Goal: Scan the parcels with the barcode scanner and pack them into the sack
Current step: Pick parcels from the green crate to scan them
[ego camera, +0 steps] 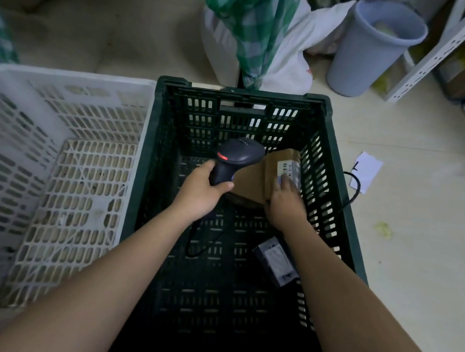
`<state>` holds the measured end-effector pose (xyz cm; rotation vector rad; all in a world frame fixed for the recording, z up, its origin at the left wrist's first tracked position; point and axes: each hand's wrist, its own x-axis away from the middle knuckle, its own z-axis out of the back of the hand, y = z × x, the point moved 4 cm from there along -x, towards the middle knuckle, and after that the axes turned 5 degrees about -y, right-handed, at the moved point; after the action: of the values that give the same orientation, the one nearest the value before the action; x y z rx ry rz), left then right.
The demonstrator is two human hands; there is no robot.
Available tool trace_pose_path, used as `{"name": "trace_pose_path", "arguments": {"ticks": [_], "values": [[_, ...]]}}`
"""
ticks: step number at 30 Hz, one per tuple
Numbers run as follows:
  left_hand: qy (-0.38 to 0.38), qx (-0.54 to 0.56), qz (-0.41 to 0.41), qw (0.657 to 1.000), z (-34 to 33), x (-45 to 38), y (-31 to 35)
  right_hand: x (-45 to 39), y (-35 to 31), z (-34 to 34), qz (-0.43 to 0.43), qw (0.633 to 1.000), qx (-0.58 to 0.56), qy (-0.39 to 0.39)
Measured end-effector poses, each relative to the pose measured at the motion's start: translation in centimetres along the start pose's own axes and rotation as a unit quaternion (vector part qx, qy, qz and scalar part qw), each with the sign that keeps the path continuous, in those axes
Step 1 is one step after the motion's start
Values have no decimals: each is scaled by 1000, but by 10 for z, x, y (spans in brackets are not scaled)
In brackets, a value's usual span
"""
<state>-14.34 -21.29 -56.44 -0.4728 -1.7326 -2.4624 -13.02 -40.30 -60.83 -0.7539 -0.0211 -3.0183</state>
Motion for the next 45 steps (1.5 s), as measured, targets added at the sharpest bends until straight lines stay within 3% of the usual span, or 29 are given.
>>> {"name": "trace_pose_path", "arguments": {"ticks": [3, 8, 11, 14, 19, 24, 27, 30, 36, 42, 45], "values": [[4, 15, 7, 1000, 1, -4, -9, -24, -2, -14, -55, 993, -109, 7], [12, 29, 19, 999, 2, -9, -22, -39, -9, -8, -84, 940, -290, 162], [18, 40, 26, 999, 5, -10, -26, -47, -11, -12, -112, 920, -345, 150], [25, 49, 27, 998, 13, -6, -22, -44, -21, -12, -75, 921, -362, 122], [28, 55, 10, 998, 45, 24, 10, -2, -42, 20, -38, 833, -542, 108], [51, 108, -13, 993, 97, 93, 64, 60, -75, 74, 31, 771, -629, 90], [73, 134, -8, 988, 135, 154, 92, 108, -105, 115, 112, 753, -642, 87], [105, 119, -23, 987, 174, 223, 105, 163, -151, 152, 197, 768, -607, 55], [171, 87, -30, 981, 239, 328, 93, 233, -238, 177, 279, 806, -521, 33], [257, 57, -6, 965, 296, 353, 58, 239, -303, 171, 308, 835, -455, 28], [251, 56, 10, 966, 295, 338, 35, 217, -309, 158, 286, 843, -455, 24]]}}
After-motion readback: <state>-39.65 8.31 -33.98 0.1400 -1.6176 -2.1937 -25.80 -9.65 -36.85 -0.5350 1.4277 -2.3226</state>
